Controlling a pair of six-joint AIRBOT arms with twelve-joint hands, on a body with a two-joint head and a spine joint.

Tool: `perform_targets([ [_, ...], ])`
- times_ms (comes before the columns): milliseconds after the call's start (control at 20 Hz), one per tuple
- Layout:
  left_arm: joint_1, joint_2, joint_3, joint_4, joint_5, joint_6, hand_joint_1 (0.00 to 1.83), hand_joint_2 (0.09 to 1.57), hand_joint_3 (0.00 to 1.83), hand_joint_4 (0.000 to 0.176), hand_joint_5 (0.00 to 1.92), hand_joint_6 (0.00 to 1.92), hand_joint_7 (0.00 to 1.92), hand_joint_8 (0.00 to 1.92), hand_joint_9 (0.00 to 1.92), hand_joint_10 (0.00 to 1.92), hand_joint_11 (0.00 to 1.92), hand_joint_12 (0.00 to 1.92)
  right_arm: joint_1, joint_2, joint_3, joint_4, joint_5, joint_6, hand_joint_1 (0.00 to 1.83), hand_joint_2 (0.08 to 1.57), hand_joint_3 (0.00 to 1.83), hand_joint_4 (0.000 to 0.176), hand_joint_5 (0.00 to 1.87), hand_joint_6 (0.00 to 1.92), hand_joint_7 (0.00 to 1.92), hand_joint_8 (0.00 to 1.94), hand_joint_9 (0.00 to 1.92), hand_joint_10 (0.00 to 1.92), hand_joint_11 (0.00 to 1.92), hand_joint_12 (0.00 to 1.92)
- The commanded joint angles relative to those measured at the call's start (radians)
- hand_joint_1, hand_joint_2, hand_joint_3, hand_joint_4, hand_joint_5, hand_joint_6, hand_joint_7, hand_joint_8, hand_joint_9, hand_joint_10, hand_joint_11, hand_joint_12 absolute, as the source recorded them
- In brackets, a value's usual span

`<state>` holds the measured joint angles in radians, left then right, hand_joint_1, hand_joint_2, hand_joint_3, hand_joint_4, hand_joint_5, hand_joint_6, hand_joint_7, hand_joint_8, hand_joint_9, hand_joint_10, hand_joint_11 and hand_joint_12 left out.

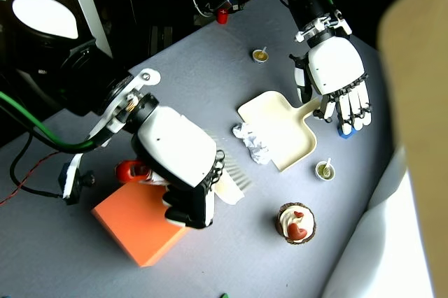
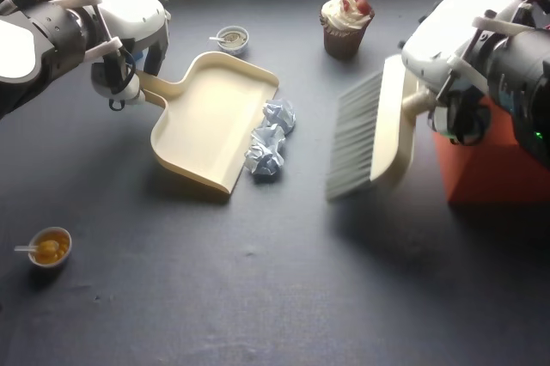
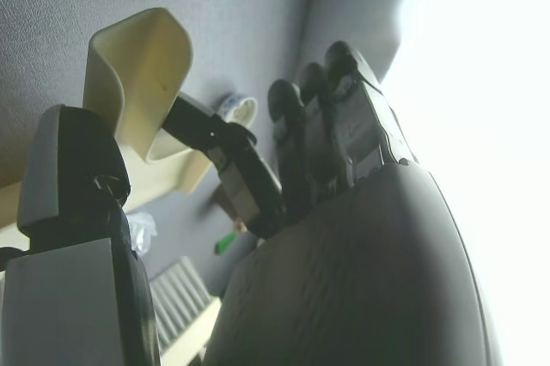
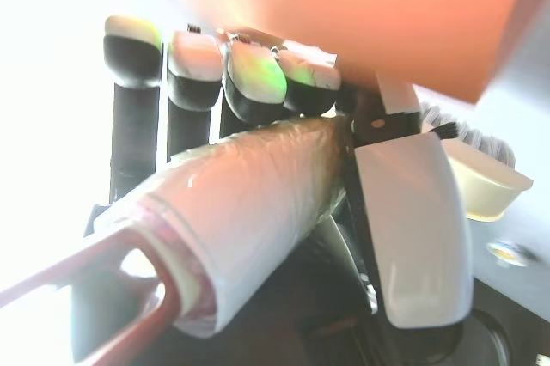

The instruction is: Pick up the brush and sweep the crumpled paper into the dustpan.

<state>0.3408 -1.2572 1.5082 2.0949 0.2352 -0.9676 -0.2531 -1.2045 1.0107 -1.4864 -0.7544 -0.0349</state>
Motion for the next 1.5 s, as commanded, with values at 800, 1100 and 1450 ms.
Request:
perform_targets([
  [800, -0.006, 0.008, 0.007, 0.03, 0.075, 0.004, 1.12, 1.1, 0.0, 0.0, 1.02, 0.91, 0.33, 0.0, 0.2, 0.0, 0.15, 0.01, 0.122, -0.074, 0.113, 0.179, 0.026, -0.552, 0.7, 1.41, 0.0, 0.0, 1.2, 1.92, 1.26, 1.94, 1.18, 1.92, 0.96, 1.92],
  [1100, -0.005, 0.008, 0.008, 0.028, 0.078, 0.004, 1.13, 1.09, 0.0, 0.0, 1.04, 0.88, 0.34, 0.0, 0.22, 0.0, 0.17, 0.02, 0.182, -0.128, 0.105, 0.171, 0.005, -0.594, 0.72, 1.41, 0.0, 0.0, 1.19, 1.92, 1.25, 1.94, 1.17, 1.92, 0.98, 1.92],
  [1450, -0.006, 0.008, 0.009, 0.028, 0.079, 0.004, 1.12, 1.09, 0.0, 0.0, 1.03, 0.9, 0.33, 0.0, 0.2, 0.0, 0.16, 0.01, 0.203, -0.198, 0.154, 0.273, -0.058, -0.686, 0.72, 1.41, 0.0, 0.0, 1.2, 1.92, 1.25, 1.94, 1.17, 1.92, 0.99, 1.92],
])
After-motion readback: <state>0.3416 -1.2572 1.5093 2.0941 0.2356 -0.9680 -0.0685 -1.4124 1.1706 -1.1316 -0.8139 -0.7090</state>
